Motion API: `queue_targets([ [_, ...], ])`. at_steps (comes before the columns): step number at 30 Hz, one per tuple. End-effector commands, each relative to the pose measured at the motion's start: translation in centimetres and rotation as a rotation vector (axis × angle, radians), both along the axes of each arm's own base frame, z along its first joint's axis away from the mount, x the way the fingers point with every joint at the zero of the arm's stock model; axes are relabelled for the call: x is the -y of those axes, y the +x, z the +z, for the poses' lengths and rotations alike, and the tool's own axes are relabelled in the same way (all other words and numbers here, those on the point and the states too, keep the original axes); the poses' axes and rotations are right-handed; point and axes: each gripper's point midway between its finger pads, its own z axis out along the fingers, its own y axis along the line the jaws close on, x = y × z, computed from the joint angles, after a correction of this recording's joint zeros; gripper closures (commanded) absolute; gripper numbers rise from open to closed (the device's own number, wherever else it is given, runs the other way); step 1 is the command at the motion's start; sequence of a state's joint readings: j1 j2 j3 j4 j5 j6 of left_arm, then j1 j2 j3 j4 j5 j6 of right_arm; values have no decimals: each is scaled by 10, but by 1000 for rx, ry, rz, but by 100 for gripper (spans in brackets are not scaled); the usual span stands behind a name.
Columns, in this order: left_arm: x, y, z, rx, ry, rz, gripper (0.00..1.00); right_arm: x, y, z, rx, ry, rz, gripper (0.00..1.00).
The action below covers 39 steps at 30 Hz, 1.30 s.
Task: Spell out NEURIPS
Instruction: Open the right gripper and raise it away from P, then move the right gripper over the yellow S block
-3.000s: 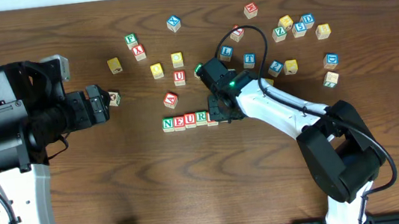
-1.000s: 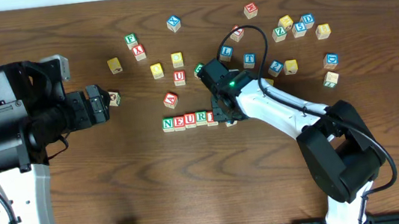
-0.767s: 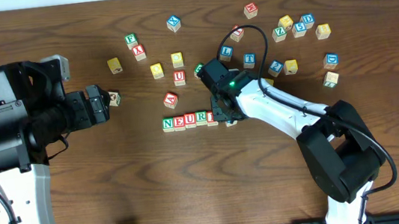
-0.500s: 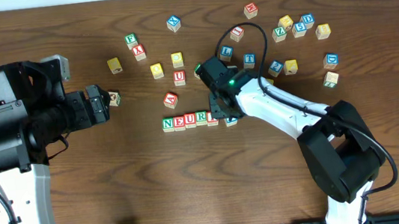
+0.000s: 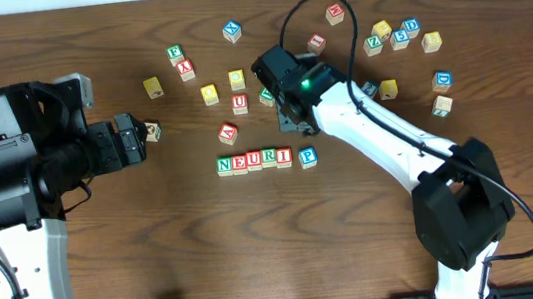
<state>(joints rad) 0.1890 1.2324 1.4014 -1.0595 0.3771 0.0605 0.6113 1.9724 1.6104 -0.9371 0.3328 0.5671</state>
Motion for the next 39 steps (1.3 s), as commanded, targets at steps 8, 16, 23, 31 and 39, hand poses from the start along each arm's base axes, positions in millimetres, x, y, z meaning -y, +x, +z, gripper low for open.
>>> queue_targets([
  [8, 0, 0, 7, 22, 4, -8, 5, 41, 14, 22, 107, 8, -366, 51],
  [16, 0, 0, 7, 22, 4, -8, 5, 63, 3, 18, 154, 143, -838, 47],
  [23, 0, 0, 7, 22, 4, -8, 5, 56, 11, 17, 236, 367, -1203, 19],
  [31, 0, 0, 7, 22, 4, -8, 5, 84, 15, 8, 319, 354, -1341, 12],
  [39, 0, 0, 7, 22, 4, -8, 5, 107, 3, -35, 205, 376, -1477, 16],
])
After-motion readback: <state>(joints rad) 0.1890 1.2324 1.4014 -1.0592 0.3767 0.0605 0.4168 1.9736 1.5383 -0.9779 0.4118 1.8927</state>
